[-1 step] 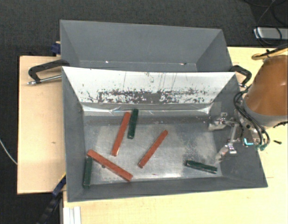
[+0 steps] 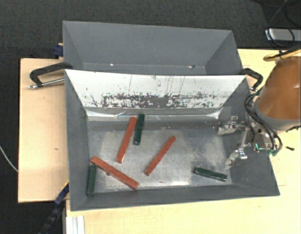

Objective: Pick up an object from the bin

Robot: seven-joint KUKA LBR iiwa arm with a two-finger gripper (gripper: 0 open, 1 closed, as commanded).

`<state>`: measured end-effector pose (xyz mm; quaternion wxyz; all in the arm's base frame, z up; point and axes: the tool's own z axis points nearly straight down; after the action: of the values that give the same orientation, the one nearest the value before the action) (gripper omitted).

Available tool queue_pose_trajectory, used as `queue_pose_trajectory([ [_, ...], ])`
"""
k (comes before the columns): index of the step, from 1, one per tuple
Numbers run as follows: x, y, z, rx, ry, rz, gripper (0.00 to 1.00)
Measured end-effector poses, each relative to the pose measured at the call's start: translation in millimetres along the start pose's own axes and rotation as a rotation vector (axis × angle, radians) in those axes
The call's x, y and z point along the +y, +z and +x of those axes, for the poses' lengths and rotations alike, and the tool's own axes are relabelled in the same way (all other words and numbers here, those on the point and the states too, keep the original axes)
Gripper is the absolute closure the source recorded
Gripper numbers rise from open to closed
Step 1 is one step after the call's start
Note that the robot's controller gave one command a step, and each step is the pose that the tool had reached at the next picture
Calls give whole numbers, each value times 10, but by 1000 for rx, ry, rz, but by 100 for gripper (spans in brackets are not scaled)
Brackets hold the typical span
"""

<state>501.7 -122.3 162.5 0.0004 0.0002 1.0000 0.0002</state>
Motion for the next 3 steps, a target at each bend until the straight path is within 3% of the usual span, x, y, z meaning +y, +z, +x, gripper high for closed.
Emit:
queue_pose_trajectory([
  [1, 93, 500, 35, -6, 9, 2, 0],
  [2, 388, 877, 100, 3, -6, 0, 100],
  [3, 388, 877, 100, 3, -6, 0, 100],
])
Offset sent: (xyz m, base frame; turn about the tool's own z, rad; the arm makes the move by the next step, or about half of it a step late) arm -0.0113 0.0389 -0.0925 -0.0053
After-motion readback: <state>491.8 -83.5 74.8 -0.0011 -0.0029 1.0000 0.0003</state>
